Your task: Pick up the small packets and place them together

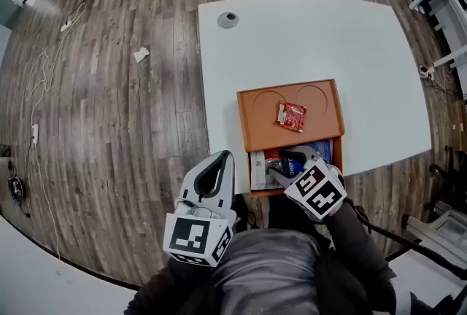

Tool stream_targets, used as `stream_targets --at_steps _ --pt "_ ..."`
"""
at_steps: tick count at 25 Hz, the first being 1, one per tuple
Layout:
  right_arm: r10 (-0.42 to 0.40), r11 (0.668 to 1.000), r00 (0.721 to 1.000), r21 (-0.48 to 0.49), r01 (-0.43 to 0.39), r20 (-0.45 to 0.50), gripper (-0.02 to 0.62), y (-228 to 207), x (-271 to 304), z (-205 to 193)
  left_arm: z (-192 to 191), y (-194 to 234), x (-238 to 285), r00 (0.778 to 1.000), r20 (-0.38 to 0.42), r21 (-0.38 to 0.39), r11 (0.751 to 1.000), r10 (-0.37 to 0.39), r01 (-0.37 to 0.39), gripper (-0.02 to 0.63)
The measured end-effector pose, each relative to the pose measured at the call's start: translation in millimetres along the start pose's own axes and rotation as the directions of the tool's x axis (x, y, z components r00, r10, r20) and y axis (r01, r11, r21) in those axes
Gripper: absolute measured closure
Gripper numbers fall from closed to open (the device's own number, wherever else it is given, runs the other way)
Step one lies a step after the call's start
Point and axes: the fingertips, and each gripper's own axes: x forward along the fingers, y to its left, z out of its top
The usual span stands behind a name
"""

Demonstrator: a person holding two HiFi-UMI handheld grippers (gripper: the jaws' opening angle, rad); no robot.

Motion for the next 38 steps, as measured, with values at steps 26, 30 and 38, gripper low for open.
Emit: stream_targets --at_steps 26,30,38 --pt "-0.187 0.980 0.969 -0.037 0.195 0.163 0.592 9 -56 41 18 -16 -7 0.990 0.064 0.052 0.991 -0.124 0.121 0.604" --pt "-0.228 0.970 0.956 -0.042 0.240 0.185 0.592 -6 -66 50 29 -19 2 0.986 0.088 0.063 0.989 -0.140 0.135 0.604" --pt "-0.306 0.948 0.928 -0.017 0.317 0.211 0.592 -65 -91 56 46 -35 39 0.983 0.102 0.071 0.987 -0.154 0.147 0.604"
